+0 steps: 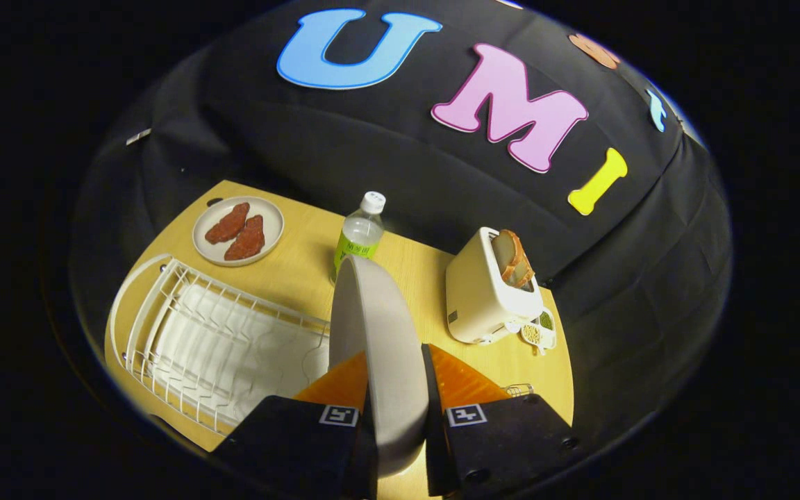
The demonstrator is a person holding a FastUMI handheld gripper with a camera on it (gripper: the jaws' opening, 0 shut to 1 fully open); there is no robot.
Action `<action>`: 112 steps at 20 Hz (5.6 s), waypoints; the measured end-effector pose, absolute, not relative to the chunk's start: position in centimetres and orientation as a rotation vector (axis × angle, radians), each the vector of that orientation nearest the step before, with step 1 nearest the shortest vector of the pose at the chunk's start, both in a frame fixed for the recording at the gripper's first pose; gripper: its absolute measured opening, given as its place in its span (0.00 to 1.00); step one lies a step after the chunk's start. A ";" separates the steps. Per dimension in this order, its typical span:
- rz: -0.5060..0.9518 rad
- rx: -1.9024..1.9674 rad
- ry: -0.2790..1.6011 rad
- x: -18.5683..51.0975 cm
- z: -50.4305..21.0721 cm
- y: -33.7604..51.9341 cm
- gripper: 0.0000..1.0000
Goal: Take the plate from the dish rack, then take the spoon from the basket and place it into the plate.
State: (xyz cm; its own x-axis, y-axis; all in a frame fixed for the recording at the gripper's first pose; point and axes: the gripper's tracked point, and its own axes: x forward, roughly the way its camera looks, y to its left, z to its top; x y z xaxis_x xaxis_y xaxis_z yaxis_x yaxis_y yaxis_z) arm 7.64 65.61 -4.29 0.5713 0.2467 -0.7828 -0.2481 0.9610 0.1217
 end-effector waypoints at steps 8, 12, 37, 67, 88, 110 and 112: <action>0.409 0.399 0.780 6.2 2.4 56.0 0.31; 0.430 0.519 0.791 2.3 2.3 49.7 0.31; 0.451 0.835 1.282 -20.5 -22.3 44.0 0.31; 0.385 0.537 0.935 -9.4 -16.0 33.4 0.99; 0.631 0.370 1.074 -3.3 -23.2 41.7 0.26; 0.663 0.431 0.933 -7.5 -12.5 36.7 0.11; 0.714 0.419 0.941 -10.2 -11.5 36.9 0.11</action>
